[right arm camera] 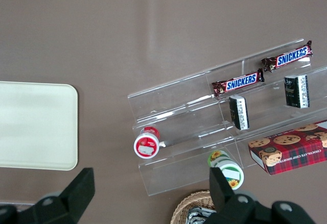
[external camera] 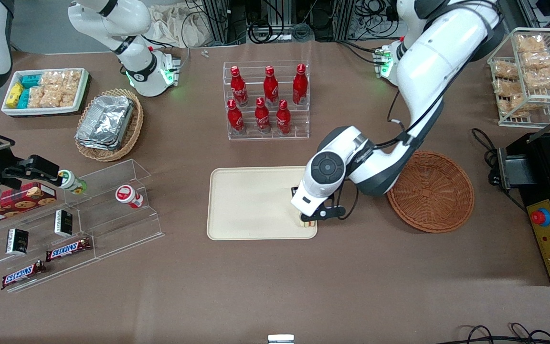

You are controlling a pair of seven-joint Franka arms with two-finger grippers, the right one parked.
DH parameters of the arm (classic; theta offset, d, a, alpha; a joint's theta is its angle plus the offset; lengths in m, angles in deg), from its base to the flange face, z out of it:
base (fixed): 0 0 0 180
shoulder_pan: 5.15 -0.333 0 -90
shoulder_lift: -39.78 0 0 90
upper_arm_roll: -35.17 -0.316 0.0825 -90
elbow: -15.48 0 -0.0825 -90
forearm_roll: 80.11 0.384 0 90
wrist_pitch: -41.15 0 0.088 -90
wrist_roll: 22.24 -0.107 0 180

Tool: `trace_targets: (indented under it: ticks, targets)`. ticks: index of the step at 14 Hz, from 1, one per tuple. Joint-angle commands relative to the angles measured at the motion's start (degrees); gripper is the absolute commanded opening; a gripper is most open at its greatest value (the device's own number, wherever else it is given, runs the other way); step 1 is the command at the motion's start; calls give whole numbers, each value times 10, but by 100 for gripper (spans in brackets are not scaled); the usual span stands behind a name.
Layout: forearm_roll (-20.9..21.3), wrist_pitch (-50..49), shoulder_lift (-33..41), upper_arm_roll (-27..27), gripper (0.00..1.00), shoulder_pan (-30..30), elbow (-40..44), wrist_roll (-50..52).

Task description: Place sandwich from basket to tray

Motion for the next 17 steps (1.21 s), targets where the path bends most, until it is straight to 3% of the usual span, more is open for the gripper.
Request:
trace_targets:
  ticks: [1,7,12,17]
  targets:
    - [-2,-67,85,-3,100,-30,-22,-33]
    - [-83,-135,228,8,100,-162,-90,-194]
    - [-81,-226,261,4,100,-237,-69,-350]
    - [-76,-237,261,4,100,-298,-52,-362]
